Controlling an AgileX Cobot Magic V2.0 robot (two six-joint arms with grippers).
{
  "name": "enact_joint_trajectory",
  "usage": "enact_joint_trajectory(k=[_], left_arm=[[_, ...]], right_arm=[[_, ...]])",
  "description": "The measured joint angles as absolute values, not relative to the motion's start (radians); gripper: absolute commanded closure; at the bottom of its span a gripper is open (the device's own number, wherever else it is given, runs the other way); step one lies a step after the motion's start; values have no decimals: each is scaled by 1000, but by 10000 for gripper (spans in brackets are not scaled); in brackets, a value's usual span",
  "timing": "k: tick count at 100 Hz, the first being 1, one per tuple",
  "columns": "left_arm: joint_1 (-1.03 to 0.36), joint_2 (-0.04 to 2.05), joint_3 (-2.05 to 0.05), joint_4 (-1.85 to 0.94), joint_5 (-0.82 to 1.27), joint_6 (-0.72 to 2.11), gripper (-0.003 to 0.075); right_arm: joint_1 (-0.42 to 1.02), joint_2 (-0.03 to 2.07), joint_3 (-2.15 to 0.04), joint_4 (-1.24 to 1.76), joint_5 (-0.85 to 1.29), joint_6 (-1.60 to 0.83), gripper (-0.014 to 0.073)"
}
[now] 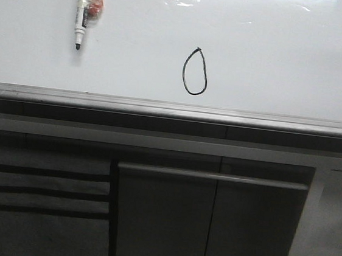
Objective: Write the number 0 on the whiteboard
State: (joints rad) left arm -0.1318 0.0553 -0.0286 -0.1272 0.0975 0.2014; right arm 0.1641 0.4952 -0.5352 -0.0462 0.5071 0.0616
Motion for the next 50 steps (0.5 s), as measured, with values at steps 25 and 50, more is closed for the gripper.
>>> enact_joint_trajectory(k=[25, 50], left_arm=[[-122, -5, -4, -167, 37, 199, 741], [-121, -5, -4, -170, 37, 198, 741]], right_arm=[[164, 495, -535, -46, 507, 62, 666], [164, 495, -535, -48, 507, 62, 666]])
